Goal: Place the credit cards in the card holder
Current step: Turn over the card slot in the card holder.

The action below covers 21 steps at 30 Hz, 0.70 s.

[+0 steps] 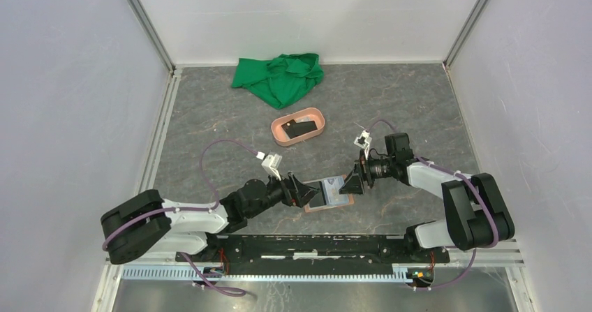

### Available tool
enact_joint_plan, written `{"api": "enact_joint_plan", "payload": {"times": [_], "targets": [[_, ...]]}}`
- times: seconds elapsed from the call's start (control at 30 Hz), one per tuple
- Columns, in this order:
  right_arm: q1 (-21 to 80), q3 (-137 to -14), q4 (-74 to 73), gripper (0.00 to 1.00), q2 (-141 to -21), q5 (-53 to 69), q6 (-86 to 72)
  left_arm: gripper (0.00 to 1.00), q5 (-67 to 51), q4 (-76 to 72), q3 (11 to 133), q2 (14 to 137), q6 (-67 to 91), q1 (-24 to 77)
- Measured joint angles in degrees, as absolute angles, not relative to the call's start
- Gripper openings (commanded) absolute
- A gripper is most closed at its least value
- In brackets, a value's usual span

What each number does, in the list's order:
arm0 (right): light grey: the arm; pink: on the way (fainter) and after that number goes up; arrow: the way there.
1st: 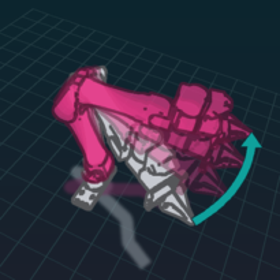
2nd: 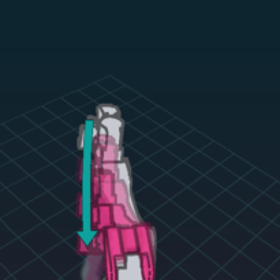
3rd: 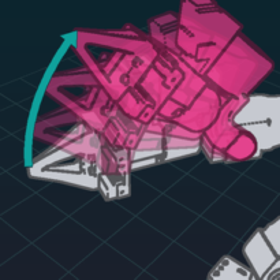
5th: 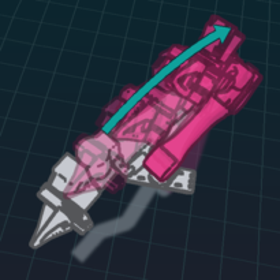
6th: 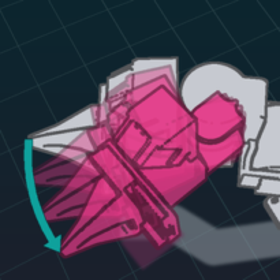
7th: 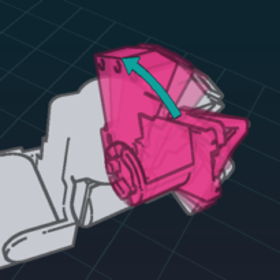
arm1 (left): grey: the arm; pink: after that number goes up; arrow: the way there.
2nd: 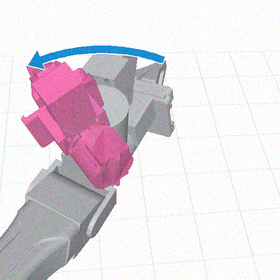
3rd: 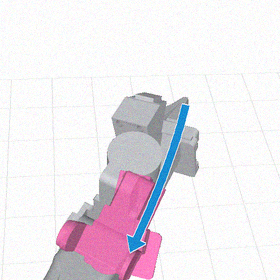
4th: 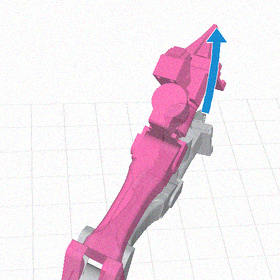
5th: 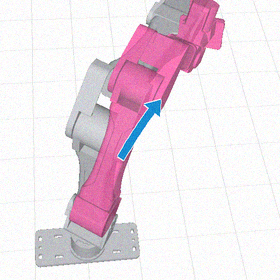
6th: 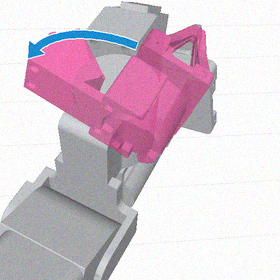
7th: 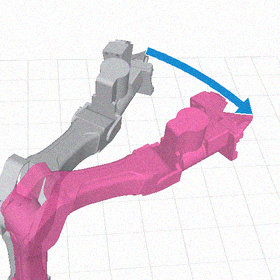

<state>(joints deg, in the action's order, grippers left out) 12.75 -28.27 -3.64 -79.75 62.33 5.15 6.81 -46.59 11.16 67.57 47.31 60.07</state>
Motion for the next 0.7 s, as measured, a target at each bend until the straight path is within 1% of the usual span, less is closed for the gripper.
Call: {"api": "enact_joint_plan", "payload": {"times": [0.23, 0.47, 0.7], "targets": [[12.8, -28.3, -2.7, 0.77, -81.9, 62.0, 2.0, 0.89, 5.4, -50.4, 12.6, 72.1, 48.4, 60.1], [12.8, -28.3, -2.6, 0.74, -83.4, 62.0, 0.8, 0.85, 5.4, -52.8, 12.6, 74.3, 50.1, 60.1], [12.8, -28.3, -2.6, 0.72, -85.2, 61.9, 0.3, 0.82, 5.4, -53.7, 12.6, 76.2, 51.0, 60.1]]}}
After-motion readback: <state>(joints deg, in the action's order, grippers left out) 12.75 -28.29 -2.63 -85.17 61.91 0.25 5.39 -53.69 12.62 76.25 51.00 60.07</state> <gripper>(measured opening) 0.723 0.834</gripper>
